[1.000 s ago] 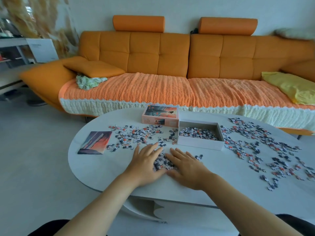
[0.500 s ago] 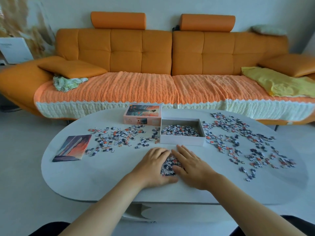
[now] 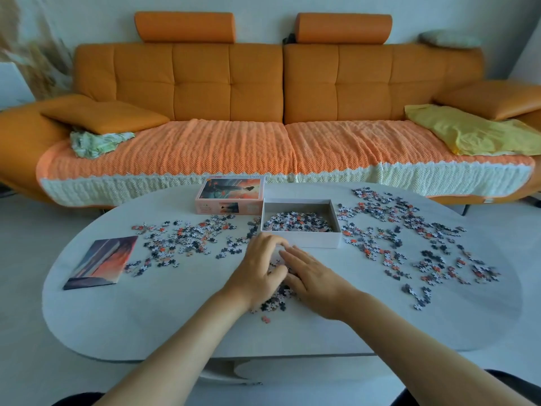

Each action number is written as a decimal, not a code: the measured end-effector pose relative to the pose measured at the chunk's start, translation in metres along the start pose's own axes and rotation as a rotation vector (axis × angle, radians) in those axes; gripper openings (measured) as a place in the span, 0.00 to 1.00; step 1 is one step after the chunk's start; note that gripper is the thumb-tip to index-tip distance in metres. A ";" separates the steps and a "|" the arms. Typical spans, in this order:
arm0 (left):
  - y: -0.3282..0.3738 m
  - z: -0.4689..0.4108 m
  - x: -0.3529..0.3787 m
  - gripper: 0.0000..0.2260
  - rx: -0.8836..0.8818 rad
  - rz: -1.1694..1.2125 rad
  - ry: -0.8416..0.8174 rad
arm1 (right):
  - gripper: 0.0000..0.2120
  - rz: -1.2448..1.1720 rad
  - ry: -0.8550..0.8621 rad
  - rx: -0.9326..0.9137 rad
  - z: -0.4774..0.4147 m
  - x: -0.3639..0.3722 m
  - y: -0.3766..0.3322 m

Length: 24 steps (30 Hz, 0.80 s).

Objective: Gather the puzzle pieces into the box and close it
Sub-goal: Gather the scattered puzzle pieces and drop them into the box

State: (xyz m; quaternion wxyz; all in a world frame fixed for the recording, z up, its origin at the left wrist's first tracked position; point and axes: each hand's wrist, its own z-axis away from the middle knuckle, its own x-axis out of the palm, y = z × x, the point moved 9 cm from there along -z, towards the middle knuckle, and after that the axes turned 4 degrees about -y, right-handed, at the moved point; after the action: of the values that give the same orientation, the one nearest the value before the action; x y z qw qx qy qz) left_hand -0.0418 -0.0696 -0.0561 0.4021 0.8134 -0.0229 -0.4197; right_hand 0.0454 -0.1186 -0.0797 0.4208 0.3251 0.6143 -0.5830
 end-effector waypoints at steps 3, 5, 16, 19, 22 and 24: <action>-0.002 -0.009 -0.018 0.19 -0.038 -0.087 0.057 | 0.21 0.019 0.182 -0.027 -0.005 -0.034 -0.005; -0.009 -0.015 -0.016 0.23 -0.075 -0.219 -0.045 | 0.20 0.087 0.301 -0.025 -0.008 -0.055 0.004; -0.006 0.004 -0.022 0.24 -0.089 -0.465 -0.169 | 0.18 0.113 0.218 0.034 0.002 -0.061 0.015; 0.003 0.012 -0.028 0.23 -0.036 -0.486 -0.127 | 0.17 0.221 0.282 -0.024 0.011 -0.063 0.006; 0.021 0.016 -0.034 0.18 0.052 -0.564 -0.063 | 0.13 0.300 0.294 -0.090 0.018 -0.067 -0.014; 0.021 0.020 -0.026 0.20 0.007 -0.525 -0.141 | 0.15 0.280 0.174 -0.065 0.017 -0.057 -0.020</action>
State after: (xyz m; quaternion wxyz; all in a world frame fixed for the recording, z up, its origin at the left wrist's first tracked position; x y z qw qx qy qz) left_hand -0.0667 -0.0871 -0.0311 0.2741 0.7617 0.1593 -0.5650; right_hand 0.0545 -0.1327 -0.0190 0.4536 0.4430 0.6154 -0.4682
